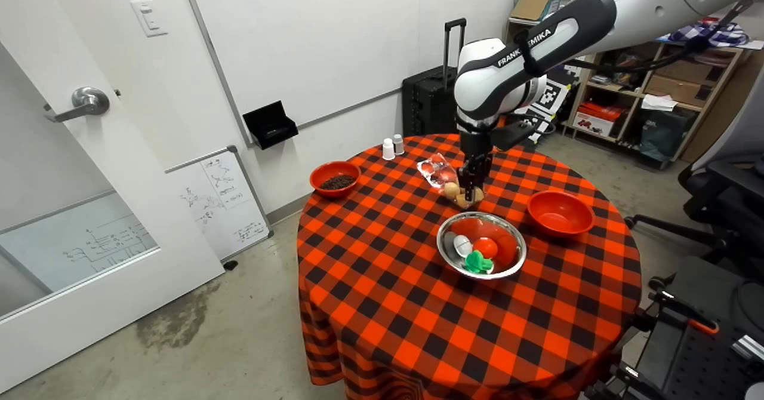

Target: Put the broccoli and tomato in the silver bowl

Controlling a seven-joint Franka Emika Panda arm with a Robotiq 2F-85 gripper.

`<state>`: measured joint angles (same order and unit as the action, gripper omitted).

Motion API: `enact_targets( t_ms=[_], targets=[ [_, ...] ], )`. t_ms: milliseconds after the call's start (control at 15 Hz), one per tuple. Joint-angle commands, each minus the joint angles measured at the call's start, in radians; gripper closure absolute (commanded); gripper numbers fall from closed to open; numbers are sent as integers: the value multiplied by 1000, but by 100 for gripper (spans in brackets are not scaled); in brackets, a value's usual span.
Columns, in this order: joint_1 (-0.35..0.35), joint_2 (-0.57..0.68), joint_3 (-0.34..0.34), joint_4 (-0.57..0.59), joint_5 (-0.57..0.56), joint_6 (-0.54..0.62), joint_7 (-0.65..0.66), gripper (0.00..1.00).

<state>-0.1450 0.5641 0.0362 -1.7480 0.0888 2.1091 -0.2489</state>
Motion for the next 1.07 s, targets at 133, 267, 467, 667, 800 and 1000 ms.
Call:
enact_targets(
  t_ms=[133,267,467,667,800,1000],
  targets=[
    [17,109,-70,126,-86,18,36,81],
    [19,155,-80,188,-111,19,45,81],
    [23,219,-87,277,-139,11,62,81],
    [27,285,-94,370,-157,-2,86,81],
    [28,324,-97,422,-160,-12,98,81],
    [31,377,-106,486,-168,-22,112,81]
  ],
)
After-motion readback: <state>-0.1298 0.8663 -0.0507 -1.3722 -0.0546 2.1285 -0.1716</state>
